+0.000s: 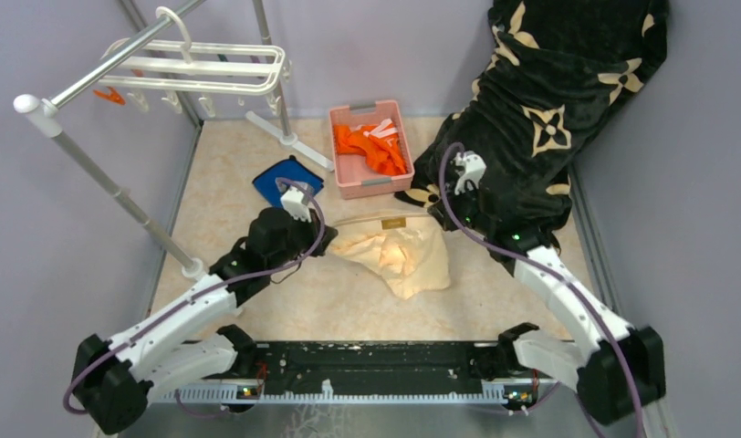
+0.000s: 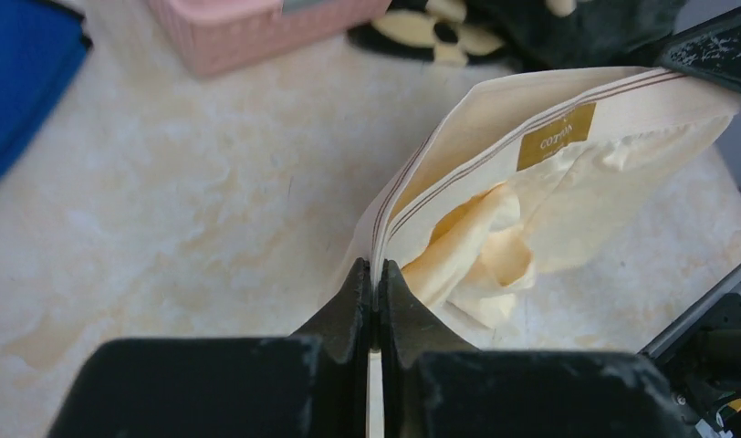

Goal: Clip the underwear to the hanger
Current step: Flatten out the underwear at the center of the board.

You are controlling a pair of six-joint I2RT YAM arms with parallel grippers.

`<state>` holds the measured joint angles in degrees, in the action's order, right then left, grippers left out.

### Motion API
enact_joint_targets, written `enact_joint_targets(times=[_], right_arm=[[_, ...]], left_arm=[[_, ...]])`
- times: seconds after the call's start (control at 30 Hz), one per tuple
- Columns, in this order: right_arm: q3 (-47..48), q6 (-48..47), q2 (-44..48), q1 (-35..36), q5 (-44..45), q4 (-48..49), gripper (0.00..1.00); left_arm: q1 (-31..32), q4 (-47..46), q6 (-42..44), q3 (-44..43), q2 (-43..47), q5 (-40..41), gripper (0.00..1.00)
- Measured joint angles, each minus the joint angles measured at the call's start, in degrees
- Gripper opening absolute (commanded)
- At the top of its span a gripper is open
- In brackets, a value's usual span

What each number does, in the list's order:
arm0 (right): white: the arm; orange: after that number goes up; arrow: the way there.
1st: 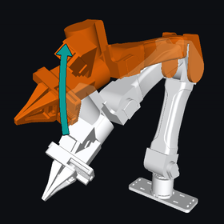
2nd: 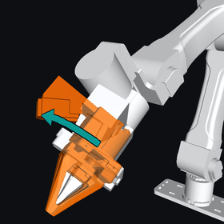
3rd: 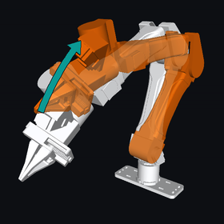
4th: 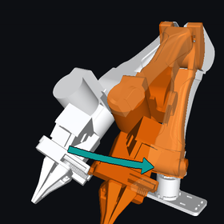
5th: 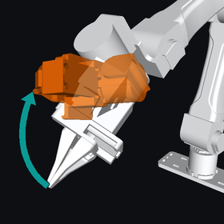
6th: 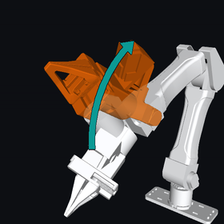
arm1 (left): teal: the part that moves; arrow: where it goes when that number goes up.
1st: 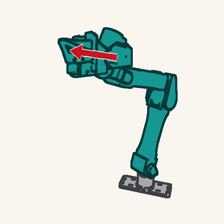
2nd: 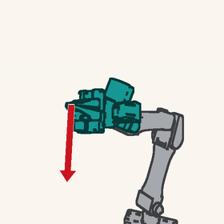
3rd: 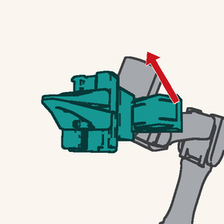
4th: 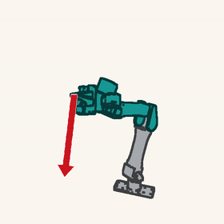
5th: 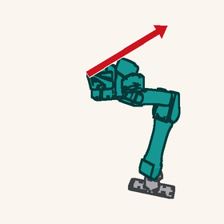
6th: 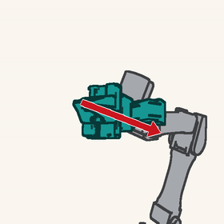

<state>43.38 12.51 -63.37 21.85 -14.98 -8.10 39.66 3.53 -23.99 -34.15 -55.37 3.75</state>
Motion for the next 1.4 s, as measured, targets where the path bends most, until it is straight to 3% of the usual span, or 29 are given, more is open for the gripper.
enact_joint_targets(times=[0.2,0.43,0.73,1.03,1.13,1.2,1.27,1.4], right_arm=[[0.0,-3.65,16.63,0.0,0.55,0.02,0.0],[-0.68,-6.54,28.0,0.0,-0.72,2.1,0.0],[-1.81,-4.39,32.46,0.0,-1.99,3.48,0.0],[-1.75,3.39,35.78,0.0,-2.34,-8.52,0.0],[-2.89,7.41,37.64,0.0,1.49,-11.28,0.13],[-4.55,10.14,36.81,0.0,4.42,-12.52,0.34],[-6.27,12.09,34.29,0.0,7.28,-13.57,0.48],[-9.31,13.7,27.85,0.0,13.55,-14.45,0.58]], left_arm=[[0.0,1.18,7.23,-8.02,5.16,-1.92,0.0],[0.0,1.07,17.49,-11.82,8.76,-10.23,0.02],[0.0,2.67,25.11,-12.59,13.88,-20.24,0.03],[0.0,8.96,23.32,-12.55,10.08,-32.06,0.03],[0.0,9.51,21.16,-10.62,7.72,-34.36,0.04],[0.0,10.36,20.48,-10.16,5.4,-34.64,0.07],[-0.28,11.65,20.17,-10.19,2.91,-34.4,0.09],[-2.95,15.87,20.39,-10.8,-1.75,-34.03,0.08]])
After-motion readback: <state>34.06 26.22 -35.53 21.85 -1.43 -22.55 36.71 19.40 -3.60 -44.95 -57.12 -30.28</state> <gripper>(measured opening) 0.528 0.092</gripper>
